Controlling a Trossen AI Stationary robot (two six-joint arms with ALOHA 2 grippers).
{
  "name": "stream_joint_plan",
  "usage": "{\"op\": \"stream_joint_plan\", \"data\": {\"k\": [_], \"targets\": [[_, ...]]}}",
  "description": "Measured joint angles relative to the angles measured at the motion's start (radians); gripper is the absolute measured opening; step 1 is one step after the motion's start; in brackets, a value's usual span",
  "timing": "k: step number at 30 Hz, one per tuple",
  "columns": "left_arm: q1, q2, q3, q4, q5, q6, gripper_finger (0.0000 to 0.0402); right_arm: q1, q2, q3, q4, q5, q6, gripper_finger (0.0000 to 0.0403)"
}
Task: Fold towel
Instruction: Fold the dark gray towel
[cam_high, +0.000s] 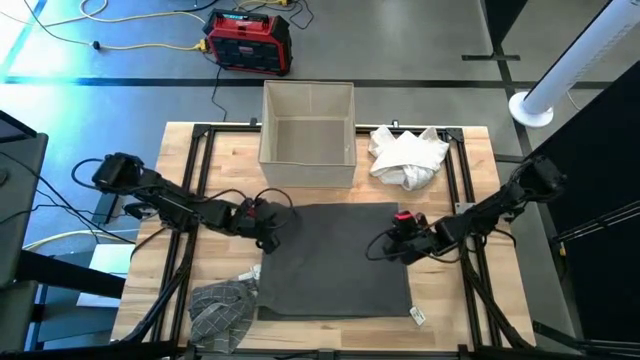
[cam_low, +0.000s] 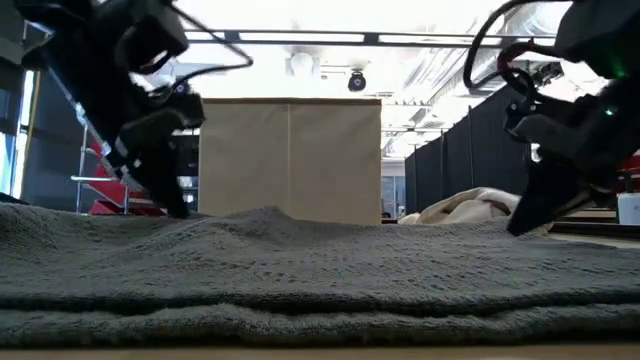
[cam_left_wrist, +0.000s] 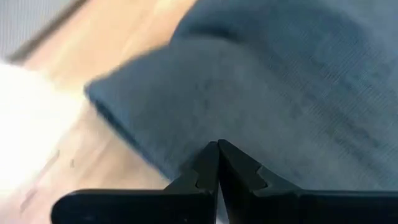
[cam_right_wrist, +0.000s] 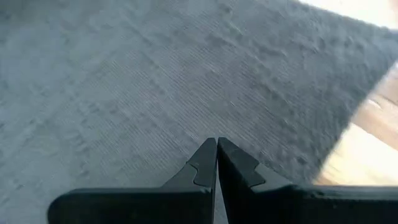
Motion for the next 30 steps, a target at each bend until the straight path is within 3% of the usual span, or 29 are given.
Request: {"op": "stream_joint_plan", "data": {"k": [9, 17, 22, 26, 30], "targets": [[-0.047, -0.003, -0.040, -0.078, -0.013, -0.182, 0.0000, 0.036, -0.011, 0.003, -0.170, -0.015, 0.111, 0.0000], [-0.058, -0.070, 0.086, -0.137, 0.071, -0.144, 0.0000, 0.086, -0.092, 0.168, -0.413, -0.040, 0.084, 0.0000], [-0.099, -0.107, 0.176, -0.130, 0.117, -0.048, 0.0000, 0.103, -0.114, 0.351, -0.556, -0.043, -0.101, 0.0000], [-0.119, -0.126, 0.201, -0.136, 0.157, 0.010, 0.0000, 0.041, -0.113, 0.486, -0.715, -0.036, -0.203, 0.0004], [-0.122, -0.181, 0.202, -0.151, 0.213, 0.041, 0.0000, -0.097, -0.113, 0.593, -0.868, -0.203, -0.307, 0.0022]]}}
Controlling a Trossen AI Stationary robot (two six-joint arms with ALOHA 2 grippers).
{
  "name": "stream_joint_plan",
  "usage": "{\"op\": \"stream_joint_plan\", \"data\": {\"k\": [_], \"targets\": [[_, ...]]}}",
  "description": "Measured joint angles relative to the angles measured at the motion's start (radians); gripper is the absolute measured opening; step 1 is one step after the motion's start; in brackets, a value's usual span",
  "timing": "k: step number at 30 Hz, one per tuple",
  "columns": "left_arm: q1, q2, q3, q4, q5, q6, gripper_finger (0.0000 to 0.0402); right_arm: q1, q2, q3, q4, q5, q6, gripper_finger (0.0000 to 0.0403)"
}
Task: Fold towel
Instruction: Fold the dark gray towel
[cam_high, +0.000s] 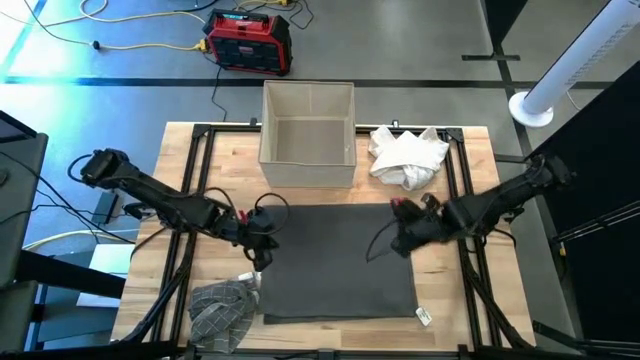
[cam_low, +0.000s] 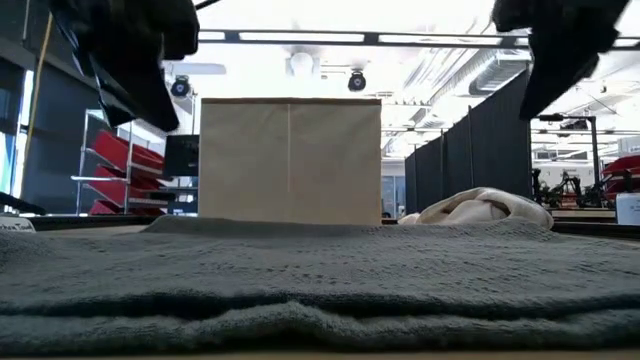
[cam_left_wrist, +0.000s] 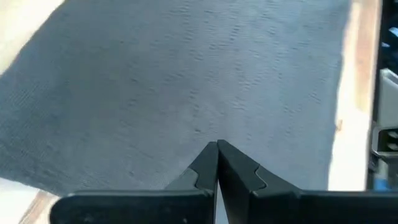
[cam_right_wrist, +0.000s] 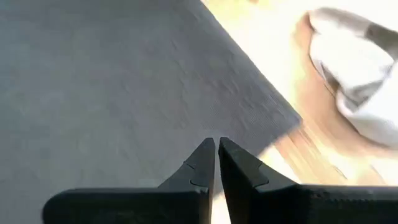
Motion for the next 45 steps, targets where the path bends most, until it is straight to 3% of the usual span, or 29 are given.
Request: {"op": "stream_joint_plan", "data": {"k": [3, 9, 13, 18, 23, 29, 33, 39, 42, 45], "targets": [[-0.014, -0.054, 0.000, -0.031, -0.007, 0.067, 0.0000, -0.131, 0.000, 0.032, -0.037, -0.188, -0.101, 0.0050], [-0.003, -0.126, -0.008, -0.073, -0.009, 0.265, 0.0000, -0.359, 0.000, -0.012, -0.058, -0.343, -0.327, 0.0130], [0.034, -0.125, -0.008, -0.075, 0.003, 0.334, 0.0000, -0.433, 0.000, -0.086, -0.013, -0.306, -0.535, 0.0177], [0.088, -0.115, -0.008, -0.072, 0.054, 0.380, 0.0000, -0.473, 0.000, -0.217, 0.214, -0.292, -0.734, 0.0206], [0.138, -0.115, -0.008, -0.079, 0.052, 0.307, 0.0000, -0.526, 0.000, -0.380, 0.450, -0.262, -0.801, 0.0208], [0.170, -0.115, -0.008, -0.082, 0.021, 0.332, 0.0000, -0.549, 0.000, -0.545, 0.651, -0.236, -0.794, 0.0208], [0.183, -0.113, -0.008, -0.103, -0.084, 0.366, 0.0002, -0.542, -0.003, -0.592, 0.725, -0.260, -0.788, 0.0175], [0.206, -0.063, -0.008, -0.208, -0.170, 0.369, 0.0039, -0.515, -0.002, -0.593, 0.731, -0.266, -0.804, 0.0019], [0.227, -0.011, -0.008, -0.210, -0.133, 0.377, 0.0078, -0.510, -0.002, -0.593, 0.731, -0.263, -0.784, 0.0020], [0.243, 0.049, -0.008, -0.212, -0.194, 0.430, 0.0118, -0.510, -0.002, -0.593, 0.730, -0.264, -0.764, 0.0019]]}}
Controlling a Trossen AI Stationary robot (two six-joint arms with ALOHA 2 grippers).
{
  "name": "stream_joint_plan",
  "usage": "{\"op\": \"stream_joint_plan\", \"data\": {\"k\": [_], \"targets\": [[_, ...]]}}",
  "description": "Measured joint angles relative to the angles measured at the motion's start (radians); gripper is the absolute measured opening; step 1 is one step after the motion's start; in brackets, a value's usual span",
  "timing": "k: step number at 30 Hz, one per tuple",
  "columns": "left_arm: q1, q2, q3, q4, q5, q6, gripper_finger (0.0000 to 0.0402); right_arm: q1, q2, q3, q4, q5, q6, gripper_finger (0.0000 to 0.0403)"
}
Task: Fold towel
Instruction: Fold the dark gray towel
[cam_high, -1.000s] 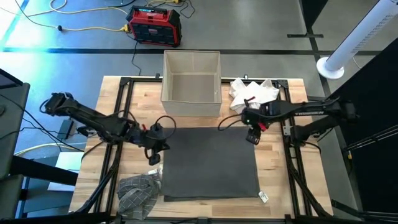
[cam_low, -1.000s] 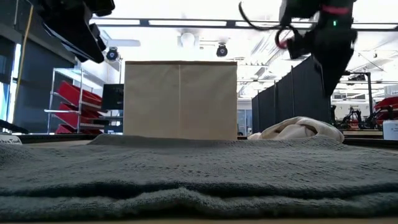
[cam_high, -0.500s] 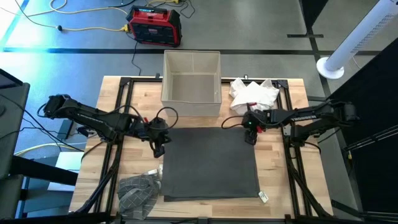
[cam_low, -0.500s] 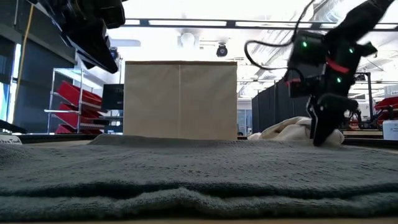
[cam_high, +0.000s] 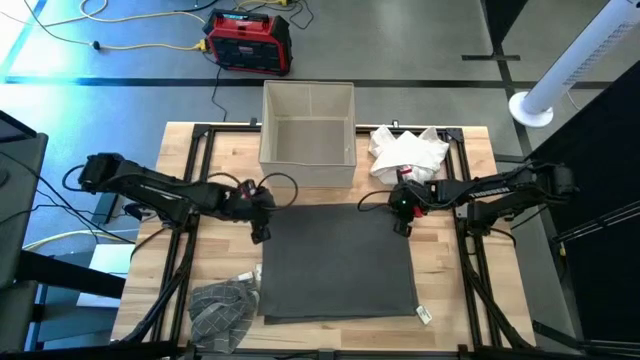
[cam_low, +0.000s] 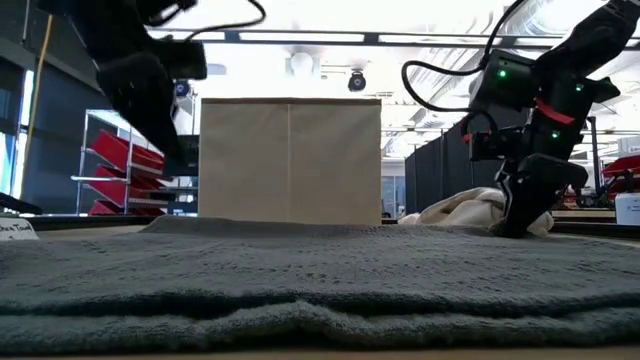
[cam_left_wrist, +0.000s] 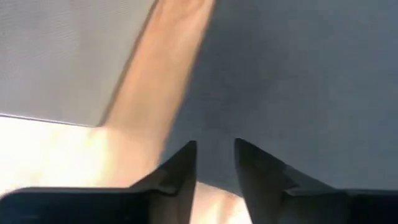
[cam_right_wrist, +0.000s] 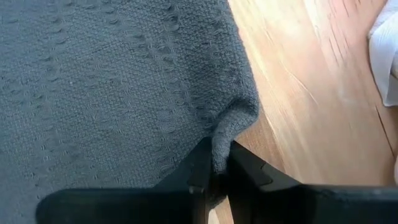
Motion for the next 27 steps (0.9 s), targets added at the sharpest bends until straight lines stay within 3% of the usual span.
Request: {"op": "stream_joint_plan", "data": {"k": [3, 7, 12, 24, 27], "targets": [[0.028, 0.051, 0.000, -0.014, -0.033, 0.046, 0.0154, 0.000, 0.000, -0.001, 0.001, -0.010, 0.020, 0.0012], [0.077, 0.097, 0.000, -0.003, 0.090, 0.126, 0.0184, 0.005, 0.001, -0.001, 0.002, -0.016, 0.037, 0.0012], [0.151, 0.109, -0.059, 0.114, 0.110, 0.150, 0.0200, 0.020, 0.001, -0.001, 0.002, -0.019, 0.047, 0.0012], [0.240, 0.107, -0.217, 0.300, 0.241, 0.119, 0.0193, 0.032, 0.002, -0.002, 0.001, -0.025, 0.054, 0.0012], [0.240, 0.107, -0.227, 0.331, 0.243, 0.080, 0.0164, 0.032, 0.002, -0.002, 0.001, -0.025, 0.054, 0.0012]]}}
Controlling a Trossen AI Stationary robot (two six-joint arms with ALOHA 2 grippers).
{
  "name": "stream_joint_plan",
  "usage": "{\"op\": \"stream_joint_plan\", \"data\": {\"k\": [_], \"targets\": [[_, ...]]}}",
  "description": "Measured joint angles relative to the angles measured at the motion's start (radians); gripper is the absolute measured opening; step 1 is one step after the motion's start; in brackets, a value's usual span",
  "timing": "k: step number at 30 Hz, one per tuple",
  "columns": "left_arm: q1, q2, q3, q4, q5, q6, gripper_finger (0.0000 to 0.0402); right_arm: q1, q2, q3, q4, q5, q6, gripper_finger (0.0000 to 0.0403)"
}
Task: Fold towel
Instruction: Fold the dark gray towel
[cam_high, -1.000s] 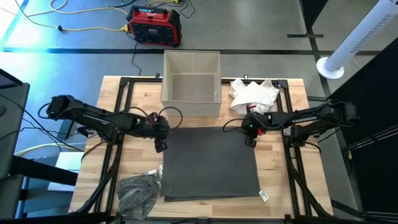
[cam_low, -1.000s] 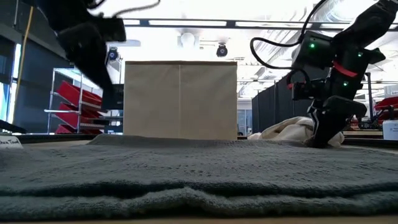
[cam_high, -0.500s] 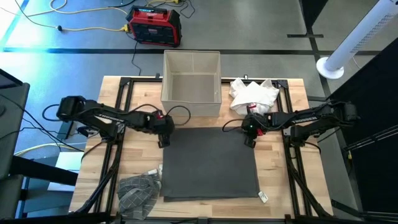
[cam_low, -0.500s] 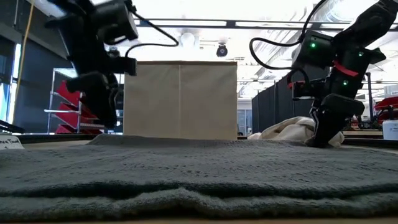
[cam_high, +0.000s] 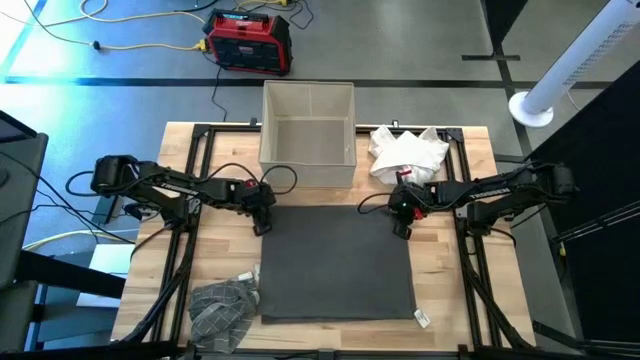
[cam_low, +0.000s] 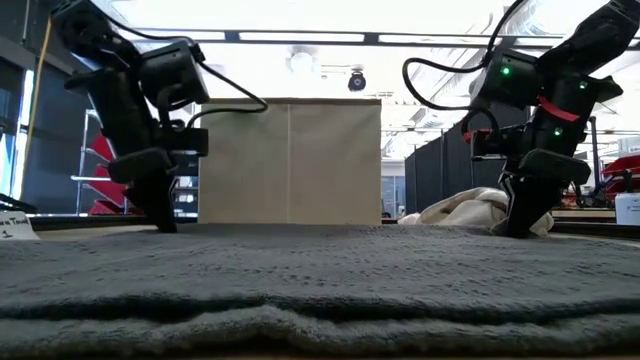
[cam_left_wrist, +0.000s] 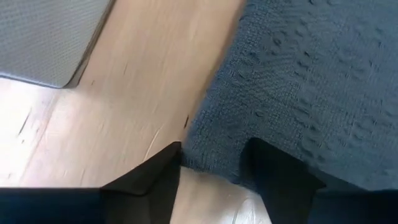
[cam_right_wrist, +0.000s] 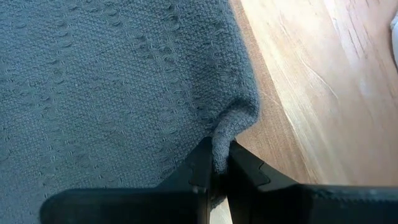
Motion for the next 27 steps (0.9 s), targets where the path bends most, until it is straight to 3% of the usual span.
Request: {"op": "stream_joint_plan", "data": {"k": [7, 13, 19, 27], "targets": [[0.000, 0.001, -0.001, 0.011, 0.032, -0.028, 0.0018, 0.000, -0.009, -0.001, 0.001, 0.000, 0.023, 0.0012], [-0.014, 0.001, 0.052, -0.083, 0.013, -0.105, 0.0014, 0.001, -0.113, 0.009, -0.064, -0.012, 0.057, 0.0012], [-0.079, -0.008, 0.269, -0.376, -0.005, -0.051, 0.0014, 0.015, -0.242, 0.157, -0.358, 0.052, 0.118, 0.0012], [-0.120, -0.008, 0.515, -0.539, -0.276, 0.202, 0.0014, 0.095, -0.299, 0.397, -0.621, 0.300, 0.101, 0.0012]]}}
